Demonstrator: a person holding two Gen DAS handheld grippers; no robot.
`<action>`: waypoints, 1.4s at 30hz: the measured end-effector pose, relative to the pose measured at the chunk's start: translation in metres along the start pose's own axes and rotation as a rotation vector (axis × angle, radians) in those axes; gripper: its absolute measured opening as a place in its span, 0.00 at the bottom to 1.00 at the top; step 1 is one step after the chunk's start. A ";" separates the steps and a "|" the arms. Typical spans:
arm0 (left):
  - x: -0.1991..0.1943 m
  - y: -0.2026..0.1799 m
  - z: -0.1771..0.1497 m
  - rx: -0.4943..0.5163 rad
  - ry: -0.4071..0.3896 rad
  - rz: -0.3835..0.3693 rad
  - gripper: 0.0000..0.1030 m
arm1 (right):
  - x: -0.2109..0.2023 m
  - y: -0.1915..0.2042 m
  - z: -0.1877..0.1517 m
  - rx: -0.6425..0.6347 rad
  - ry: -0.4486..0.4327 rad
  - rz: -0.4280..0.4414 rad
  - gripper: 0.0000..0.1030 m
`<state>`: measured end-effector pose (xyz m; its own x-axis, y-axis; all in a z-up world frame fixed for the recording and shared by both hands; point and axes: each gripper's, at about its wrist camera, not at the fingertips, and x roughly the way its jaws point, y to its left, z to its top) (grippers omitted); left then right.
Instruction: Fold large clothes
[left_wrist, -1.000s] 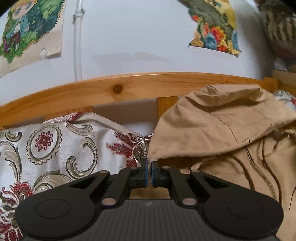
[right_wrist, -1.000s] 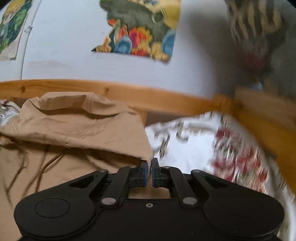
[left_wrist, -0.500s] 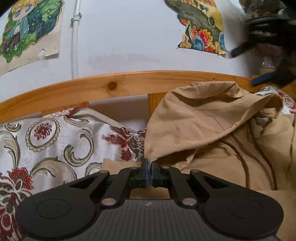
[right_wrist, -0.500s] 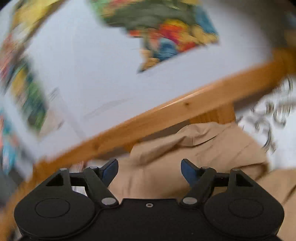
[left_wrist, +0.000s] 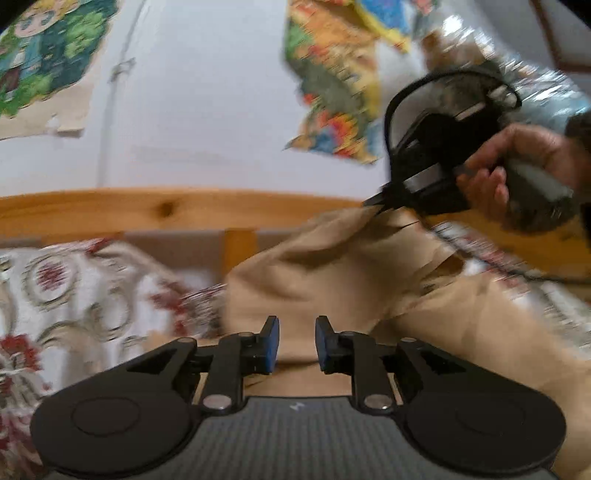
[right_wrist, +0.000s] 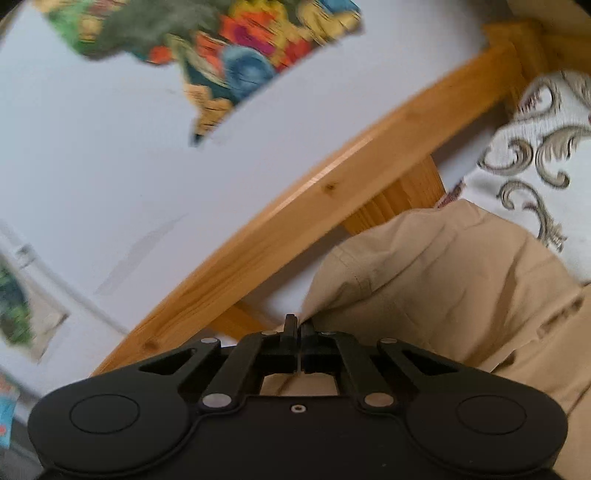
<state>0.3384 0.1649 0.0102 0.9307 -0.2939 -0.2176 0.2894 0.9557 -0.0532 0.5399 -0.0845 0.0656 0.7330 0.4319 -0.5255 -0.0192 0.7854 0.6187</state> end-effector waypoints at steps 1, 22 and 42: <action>-0.001 -0.008 0.004 0.012 -0.007 -0.037 0.22 | -0.010 0.000 -0.003 -0.014 0.009 0.017 0.00; 0.052 -0.051 -0.031 0.180 0.165 0.085 0.38 | -0.148 -0.065 -0.079 -0.065 0.107 0.433 0.00; 0.004 0.027 -0.030 -0.331 0.349 0.197 0.74 | -0.176 -0.151 -0.123 -0.255 0.091 0.065 0.70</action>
<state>0.3431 0.1899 -0.0214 0.8140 -0.1399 -0.5637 -0.0225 0.9622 -0.2713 0.3305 -0.2243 -0.0072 0.6609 0.5137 -0.5471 -0.2432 0.8363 0.4914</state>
